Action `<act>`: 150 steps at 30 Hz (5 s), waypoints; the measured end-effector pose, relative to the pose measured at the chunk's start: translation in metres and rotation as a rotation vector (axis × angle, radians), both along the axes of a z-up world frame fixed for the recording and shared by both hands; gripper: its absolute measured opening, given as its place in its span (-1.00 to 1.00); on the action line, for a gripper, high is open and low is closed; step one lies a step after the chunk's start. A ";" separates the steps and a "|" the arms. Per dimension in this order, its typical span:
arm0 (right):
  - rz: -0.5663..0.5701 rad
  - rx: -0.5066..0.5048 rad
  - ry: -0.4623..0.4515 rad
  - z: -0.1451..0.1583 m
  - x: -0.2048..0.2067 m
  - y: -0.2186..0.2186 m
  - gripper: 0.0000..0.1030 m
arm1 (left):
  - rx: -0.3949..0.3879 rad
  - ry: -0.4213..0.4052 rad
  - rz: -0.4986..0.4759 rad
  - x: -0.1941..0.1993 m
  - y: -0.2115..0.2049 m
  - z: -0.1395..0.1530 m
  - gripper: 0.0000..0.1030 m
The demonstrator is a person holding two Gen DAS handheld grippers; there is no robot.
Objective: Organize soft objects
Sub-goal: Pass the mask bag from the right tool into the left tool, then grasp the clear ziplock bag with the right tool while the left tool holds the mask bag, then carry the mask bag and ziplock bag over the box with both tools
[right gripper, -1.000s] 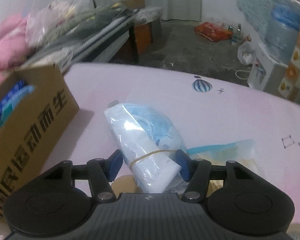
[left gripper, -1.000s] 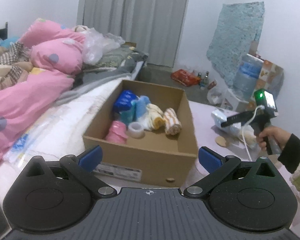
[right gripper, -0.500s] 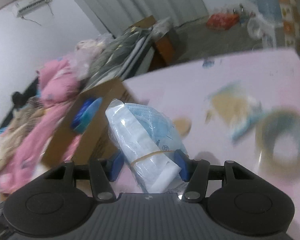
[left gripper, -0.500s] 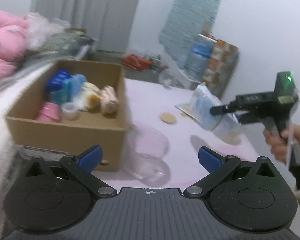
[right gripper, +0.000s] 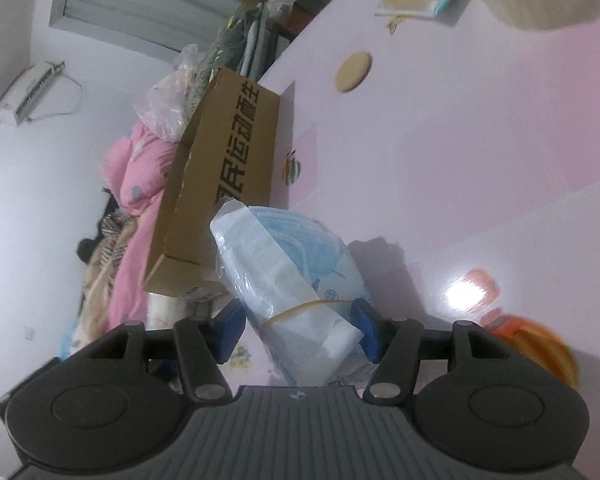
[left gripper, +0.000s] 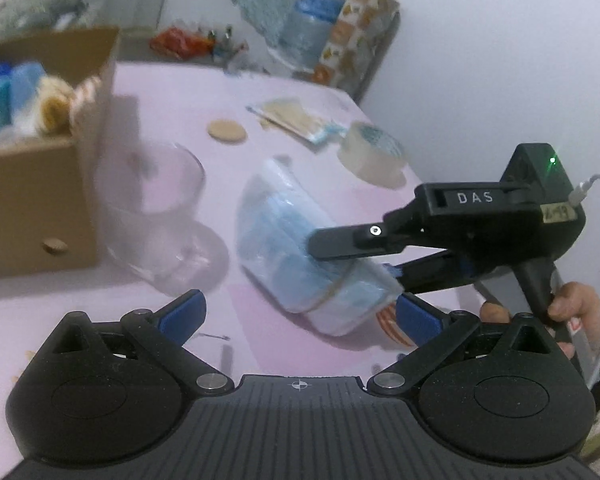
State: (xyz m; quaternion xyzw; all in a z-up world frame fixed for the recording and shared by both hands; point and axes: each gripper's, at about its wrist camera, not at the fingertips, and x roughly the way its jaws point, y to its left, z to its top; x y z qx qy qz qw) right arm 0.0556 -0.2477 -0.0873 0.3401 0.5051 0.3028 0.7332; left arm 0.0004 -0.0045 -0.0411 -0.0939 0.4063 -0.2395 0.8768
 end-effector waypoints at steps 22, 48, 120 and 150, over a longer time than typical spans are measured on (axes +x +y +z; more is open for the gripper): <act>-0.008 -0.117 -0.194 0.028 0.001 -0.009 0.47 | 0.017 0.084 0.095 0.026 0.001 -0.024 0.02; 0.211 -1.214 -0.549 0.011 0.218 0.096 0.08 | 0.028 0.030 0.156 -0.031 0.049 -0.015 -0.13; -0.045 0.073 -0.087 -0.001 -0.051 -0.036 0.21 | 0.130 -0.120 -0.011 -0.019 -0.038 -0.004 -0.23; 0.342 0.144 -0.439 0.173 0.033 0.154 0.20 | 0.099 -0.402 0.417 -0.002 0.108 0.142 -0.25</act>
